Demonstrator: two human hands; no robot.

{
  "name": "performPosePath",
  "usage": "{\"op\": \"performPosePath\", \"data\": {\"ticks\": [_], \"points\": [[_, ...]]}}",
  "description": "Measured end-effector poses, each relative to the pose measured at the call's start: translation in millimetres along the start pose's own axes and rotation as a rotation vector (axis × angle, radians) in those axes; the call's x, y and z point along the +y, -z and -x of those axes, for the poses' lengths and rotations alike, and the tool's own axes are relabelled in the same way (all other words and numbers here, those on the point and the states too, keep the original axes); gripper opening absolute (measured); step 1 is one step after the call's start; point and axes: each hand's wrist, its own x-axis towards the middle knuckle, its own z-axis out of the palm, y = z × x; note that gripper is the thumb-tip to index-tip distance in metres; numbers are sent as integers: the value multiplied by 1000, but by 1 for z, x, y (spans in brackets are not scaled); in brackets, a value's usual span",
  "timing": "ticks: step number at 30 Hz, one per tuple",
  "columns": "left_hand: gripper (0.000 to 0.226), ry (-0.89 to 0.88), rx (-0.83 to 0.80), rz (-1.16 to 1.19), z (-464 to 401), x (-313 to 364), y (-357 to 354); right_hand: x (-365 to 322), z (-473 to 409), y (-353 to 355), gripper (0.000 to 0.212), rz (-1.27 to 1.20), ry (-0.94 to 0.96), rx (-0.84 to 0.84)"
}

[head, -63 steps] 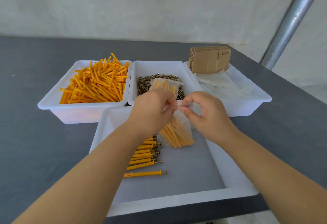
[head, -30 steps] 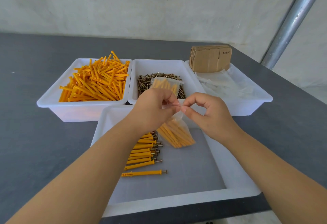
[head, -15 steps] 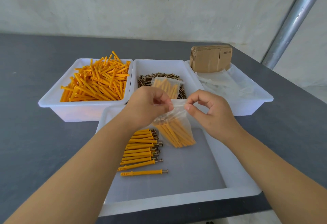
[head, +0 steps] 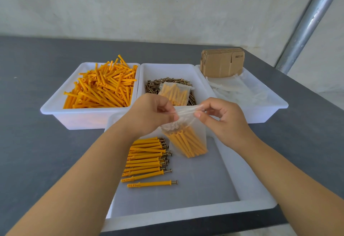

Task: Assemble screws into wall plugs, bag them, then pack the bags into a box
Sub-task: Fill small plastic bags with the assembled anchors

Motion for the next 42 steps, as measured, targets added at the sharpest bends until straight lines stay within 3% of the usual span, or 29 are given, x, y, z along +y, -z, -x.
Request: {"op": "performPosePath", "data": {"ticks": [5, 13, 19, 32, 36, 42], "points": [[9, -24, 27, 68, -1, 1, -5, 1, -6, -2, 9, -170, -90, -99], [7, 132, -2, 213, -3, -14, 4, 5, -6, 1, 11, -268, -180, -35], [8, 128, 19, 294, -3, -10, 1, 2, -7, 2, 15, -374, -247, -100], [7, -8, 10, 199, -4, 0, -15, 3, -9, -3, 8, -296, -201, -62], [4, -33, 45, 158, -4, 2, -17, 2, -8, -3, 16, -277, -197, -27], [17, -117, 111, 13, -3, 6, -21, 3, -8, -2, 7, -252, -185, -24]]}}
